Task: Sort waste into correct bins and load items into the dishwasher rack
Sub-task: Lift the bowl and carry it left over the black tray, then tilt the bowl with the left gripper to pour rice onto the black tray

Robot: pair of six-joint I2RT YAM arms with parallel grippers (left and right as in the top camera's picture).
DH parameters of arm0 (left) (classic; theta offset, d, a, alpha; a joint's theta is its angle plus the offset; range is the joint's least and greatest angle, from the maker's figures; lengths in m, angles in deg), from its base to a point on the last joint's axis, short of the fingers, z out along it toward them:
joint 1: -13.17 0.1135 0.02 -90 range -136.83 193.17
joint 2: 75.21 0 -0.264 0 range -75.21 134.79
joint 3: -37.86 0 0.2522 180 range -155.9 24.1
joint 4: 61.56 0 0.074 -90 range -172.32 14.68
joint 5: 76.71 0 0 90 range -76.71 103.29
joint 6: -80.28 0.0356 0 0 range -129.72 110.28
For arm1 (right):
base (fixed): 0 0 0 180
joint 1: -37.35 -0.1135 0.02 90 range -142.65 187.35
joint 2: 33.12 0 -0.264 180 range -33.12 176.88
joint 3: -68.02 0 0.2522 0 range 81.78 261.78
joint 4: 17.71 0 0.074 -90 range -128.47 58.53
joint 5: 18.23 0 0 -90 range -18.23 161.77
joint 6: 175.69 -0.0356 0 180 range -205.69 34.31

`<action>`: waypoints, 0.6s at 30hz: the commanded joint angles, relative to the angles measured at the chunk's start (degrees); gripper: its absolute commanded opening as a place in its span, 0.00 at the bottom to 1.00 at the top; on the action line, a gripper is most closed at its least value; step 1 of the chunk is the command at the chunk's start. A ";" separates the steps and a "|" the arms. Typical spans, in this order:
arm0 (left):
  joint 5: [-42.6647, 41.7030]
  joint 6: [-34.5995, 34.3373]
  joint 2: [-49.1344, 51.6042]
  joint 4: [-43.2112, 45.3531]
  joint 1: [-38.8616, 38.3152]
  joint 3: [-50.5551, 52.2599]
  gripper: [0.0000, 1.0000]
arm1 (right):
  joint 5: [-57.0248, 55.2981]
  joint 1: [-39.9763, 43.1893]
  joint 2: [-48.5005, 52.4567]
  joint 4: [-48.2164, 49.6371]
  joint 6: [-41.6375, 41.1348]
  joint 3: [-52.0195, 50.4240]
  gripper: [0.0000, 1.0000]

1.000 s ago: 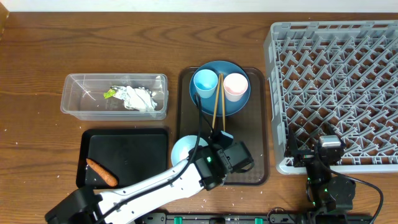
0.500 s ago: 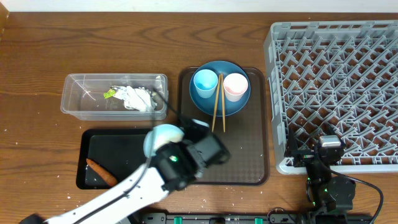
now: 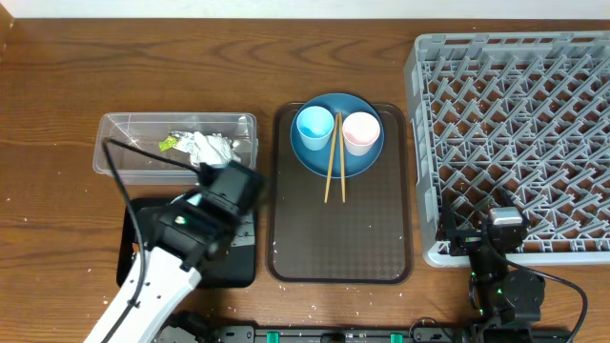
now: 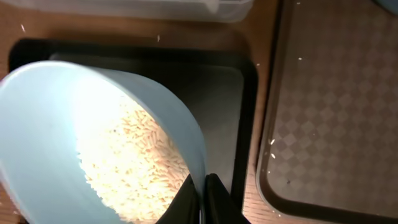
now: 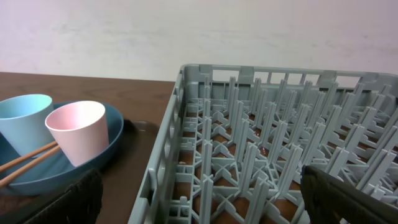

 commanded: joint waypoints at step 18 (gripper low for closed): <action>-50.93 34.12 -0.37 -0.24 39.47 3.98 0.06 | 0.04 0.20 0.07 -0.22 0.24 -0.09 0.99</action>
